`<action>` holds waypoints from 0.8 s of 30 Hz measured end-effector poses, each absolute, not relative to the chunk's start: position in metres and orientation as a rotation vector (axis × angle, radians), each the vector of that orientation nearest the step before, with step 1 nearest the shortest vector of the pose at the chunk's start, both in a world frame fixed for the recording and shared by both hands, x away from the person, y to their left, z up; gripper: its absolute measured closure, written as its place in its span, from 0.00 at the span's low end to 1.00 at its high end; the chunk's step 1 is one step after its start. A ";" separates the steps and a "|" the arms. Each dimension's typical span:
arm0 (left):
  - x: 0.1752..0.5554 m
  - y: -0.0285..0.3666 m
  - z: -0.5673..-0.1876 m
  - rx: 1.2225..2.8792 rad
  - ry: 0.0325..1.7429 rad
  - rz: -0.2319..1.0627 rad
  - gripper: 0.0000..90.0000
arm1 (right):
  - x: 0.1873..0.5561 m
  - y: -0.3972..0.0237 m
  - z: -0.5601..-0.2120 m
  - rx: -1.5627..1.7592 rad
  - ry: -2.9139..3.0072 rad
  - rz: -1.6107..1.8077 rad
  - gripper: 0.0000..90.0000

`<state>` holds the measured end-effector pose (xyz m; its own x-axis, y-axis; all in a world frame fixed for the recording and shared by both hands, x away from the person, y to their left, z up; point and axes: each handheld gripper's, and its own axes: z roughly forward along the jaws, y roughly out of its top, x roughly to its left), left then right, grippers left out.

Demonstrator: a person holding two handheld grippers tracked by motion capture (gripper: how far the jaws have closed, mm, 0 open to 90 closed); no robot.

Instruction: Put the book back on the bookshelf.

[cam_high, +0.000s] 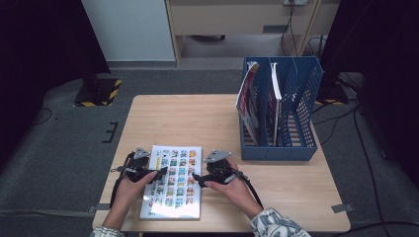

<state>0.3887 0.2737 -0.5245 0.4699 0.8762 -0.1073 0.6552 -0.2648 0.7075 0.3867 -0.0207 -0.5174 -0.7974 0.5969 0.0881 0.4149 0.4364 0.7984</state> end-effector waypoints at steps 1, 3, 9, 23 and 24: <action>0.389 0.273 -0.525 2.011 1.266 0.392 0.07 | 0.386 -0.020 -0.518 0.882 2.488 1.282 0.19; 0.389 0.272 -0.526 2.003 1.268 0.379 0.07 | 0.386 -0.019 -0.520 0.889 2.501 1.277 0.18; 0.390 0.272 -0.527 1.988 1.285 0.356 0.07 | 0.387 -0.016 -0.524 0.912 2.511 1.274 0.17; 0.390 0.272 -0.532 1.948 1.299 0.334 0.04 | 0.390 -0.009 -0.533 0.975 2.527 1.267 0.16; 0.390 0.272 -0.532 1.948 1.298 0.336 0.03 | 0.391 -0.010 -0.533 0.980 2.529 1.271 0.16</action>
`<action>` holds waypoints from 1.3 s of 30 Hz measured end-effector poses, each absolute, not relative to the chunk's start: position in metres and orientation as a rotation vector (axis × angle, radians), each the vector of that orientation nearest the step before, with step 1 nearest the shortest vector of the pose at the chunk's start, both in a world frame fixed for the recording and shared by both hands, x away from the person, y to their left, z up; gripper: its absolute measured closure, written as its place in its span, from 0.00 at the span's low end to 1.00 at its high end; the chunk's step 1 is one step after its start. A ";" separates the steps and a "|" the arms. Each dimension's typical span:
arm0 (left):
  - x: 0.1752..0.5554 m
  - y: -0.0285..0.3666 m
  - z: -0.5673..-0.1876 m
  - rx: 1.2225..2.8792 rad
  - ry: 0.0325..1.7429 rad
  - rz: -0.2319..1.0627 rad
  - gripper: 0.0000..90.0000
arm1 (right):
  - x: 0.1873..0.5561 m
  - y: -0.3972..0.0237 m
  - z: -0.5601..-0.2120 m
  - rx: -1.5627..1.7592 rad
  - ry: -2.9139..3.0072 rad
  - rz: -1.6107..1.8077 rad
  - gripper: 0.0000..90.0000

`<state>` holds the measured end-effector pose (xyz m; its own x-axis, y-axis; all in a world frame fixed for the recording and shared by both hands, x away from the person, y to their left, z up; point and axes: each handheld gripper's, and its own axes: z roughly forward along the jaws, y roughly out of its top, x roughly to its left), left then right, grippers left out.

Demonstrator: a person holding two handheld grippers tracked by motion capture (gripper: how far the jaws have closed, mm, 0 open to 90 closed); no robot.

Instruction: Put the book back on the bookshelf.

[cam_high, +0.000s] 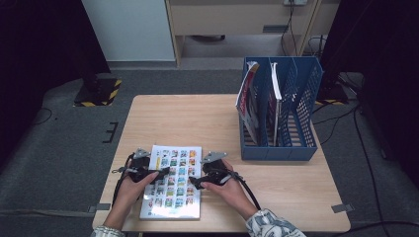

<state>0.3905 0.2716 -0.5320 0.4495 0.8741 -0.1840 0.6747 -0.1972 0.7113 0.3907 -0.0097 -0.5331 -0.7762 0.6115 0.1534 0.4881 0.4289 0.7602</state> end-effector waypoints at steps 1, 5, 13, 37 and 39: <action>0.391 0.271 -0.532 1.949 1.296 0.339 0.02 | 0.391 -0.010 -0.533 0.986 2.527 1.274 0.16; 0.391 0.270 -0.532 1.946 1.299 0.340 0.02 | 0.390 -0.009 -0.536 1.015 2.529 1.304 0.16; 0.392 0.270 -0.529 1.963 1.322 0.337 0.04 | 0.390 -0.007 -0.538 1.026 2.558 1.328 0.16; 0.380 0.279 -0.503 1.866 1.293 0.299 0.39 | 0.389 -0.005 -0.538 1.027 2.564 1.331 0.15; 0.379 0.274 -0.506 1.895 1.270 0.241 0.43 | 0.389 -0.005 -0.538 1.024 2.567 1.329 0.15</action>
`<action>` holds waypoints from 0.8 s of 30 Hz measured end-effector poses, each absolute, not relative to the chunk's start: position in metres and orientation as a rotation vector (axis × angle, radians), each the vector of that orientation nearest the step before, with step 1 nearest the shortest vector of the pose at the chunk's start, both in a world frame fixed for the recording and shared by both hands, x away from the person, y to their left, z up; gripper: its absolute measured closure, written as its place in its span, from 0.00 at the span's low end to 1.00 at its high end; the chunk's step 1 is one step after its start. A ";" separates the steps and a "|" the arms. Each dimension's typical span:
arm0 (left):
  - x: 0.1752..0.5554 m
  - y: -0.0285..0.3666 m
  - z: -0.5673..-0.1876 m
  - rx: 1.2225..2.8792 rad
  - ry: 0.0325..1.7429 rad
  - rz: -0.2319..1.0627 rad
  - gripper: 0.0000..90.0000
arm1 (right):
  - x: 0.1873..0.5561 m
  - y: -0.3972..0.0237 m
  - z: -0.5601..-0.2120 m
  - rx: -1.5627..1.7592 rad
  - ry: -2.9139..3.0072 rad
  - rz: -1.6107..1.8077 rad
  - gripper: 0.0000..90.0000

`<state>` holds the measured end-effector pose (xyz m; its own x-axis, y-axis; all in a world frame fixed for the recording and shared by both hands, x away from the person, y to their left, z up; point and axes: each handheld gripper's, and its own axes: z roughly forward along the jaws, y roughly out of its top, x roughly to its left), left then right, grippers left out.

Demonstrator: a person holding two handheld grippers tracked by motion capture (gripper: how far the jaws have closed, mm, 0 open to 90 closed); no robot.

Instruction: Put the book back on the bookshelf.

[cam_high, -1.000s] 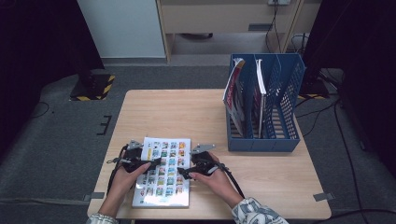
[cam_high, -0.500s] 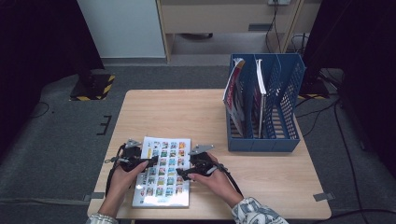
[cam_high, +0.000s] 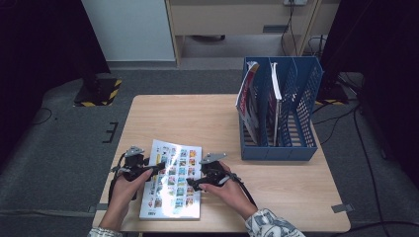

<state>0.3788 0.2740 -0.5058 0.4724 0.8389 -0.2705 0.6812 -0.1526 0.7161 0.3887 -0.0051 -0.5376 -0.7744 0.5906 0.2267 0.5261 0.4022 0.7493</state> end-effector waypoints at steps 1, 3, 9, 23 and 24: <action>0.378 0.270 -0.507 1.912 1.253 0.215 0.44 | 0.389 -0.005 -0.537 1.023 2.572 1.328 0.15; 0.378 0.262 -0.506 1.960 1.243 0.266 0.44 | 0.389 -0.005 -0.537 1.021 2.573 1.328 0.15; 0.383 0.258 -0.508 1.969 1.291 0.313 0.49 | 0.389 -0.005 -0.537 1.020 2.573 1.328 0.15; 0.379 0.257 -0.504 1.911 1.278 0.374 0.83 | 0.389 -0.006 -0.538 1.018 2.574 1.332 0.14; 0.378 0.257 -0.503 1.907 1.268 0.375 0.85 | 0.389 -0.006 -0.538 1.016 2.575 1.329 0.14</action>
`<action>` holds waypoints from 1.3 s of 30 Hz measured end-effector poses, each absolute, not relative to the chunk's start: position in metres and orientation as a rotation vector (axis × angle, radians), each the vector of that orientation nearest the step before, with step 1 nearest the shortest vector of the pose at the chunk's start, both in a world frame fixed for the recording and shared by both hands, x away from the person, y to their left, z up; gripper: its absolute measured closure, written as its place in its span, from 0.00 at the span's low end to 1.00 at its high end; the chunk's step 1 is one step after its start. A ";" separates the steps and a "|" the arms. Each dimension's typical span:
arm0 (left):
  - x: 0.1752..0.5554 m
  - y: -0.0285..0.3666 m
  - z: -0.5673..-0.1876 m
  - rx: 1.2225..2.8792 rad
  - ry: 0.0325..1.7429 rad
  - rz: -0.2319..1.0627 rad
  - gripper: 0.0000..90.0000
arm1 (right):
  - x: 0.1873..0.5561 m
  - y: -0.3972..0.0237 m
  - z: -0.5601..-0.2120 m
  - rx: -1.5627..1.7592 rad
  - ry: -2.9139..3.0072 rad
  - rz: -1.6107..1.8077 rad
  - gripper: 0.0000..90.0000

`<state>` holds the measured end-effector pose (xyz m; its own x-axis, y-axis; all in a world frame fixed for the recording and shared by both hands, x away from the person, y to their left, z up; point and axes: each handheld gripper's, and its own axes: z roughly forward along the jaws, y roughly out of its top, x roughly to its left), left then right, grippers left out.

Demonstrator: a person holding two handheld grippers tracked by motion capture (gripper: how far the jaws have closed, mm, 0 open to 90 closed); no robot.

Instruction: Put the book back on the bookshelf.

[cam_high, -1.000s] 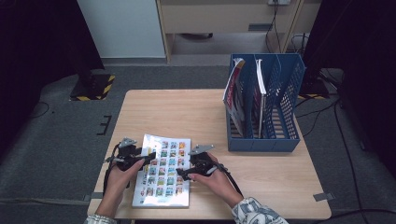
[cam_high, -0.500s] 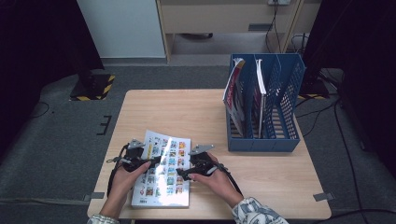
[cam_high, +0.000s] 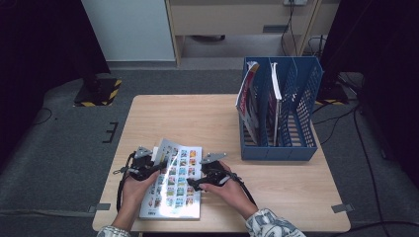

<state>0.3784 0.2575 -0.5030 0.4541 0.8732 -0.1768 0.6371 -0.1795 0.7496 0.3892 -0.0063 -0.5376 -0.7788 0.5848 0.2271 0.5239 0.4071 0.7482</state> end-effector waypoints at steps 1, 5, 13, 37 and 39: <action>0.377 0.257 -0.502 1.897 1.260 0.378 0.87 | 0.389 -0.006 -0.538 1.008 2.575 1.328 0.13; 0.373 0.256 -0.494 1.880 1.210 0.412 0.89 | 0.389 -0.006 -0.538 0.995 2.583 1.321 0.11; 0.362 0.249 -0.480 1.897 1.099 0.488 0.90 | 0.388 -0.006 -0.538 0.990 2.593 1.321 0.10; 0.347 0.245 -0.460 1.834 0.983 0.529 0.90 | 0.394 -0.007 -0.540 1.025 2.650 1.485 0.06; 0.347 0.246 -0.459 1.821 0.979 0.527 0.90 | 0.395 -0.005 -0.540 1.031 2.654 1.489 0.06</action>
